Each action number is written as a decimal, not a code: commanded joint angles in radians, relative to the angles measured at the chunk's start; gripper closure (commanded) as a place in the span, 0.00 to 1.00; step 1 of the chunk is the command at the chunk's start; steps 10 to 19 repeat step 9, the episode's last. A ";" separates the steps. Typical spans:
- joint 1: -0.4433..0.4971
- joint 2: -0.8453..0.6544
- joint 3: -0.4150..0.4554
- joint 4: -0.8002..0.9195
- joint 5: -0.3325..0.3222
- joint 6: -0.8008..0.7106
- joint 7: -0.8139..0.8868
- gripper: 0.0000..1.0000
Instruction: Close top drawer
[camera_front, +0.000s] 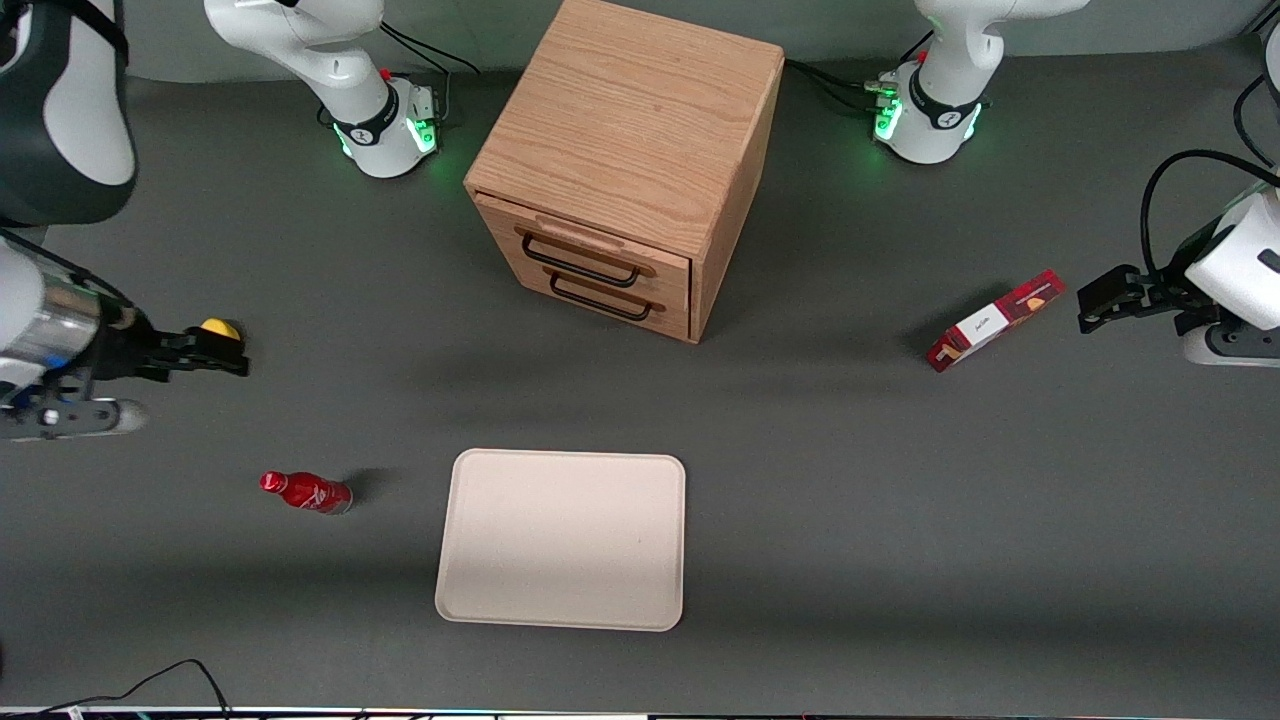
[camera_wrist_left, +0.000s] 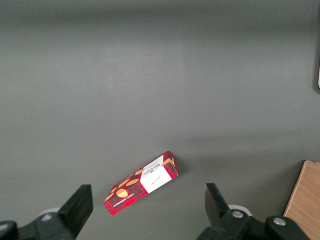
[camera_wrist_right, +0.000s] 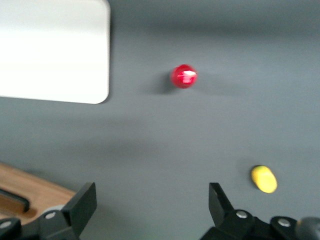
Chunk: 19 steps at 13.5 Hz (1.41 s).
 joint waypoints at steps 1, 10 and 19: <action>-0.039 -0.120 0.000 -0.147 -0.027 0.049 0.044 0.00; -0.052 -0.211 -0.022 -0.196 -0.029 0.046 0.050 0.00; -0.052 -0.211 -0.022 -0.196 -0.029 0.046 0.050 0.00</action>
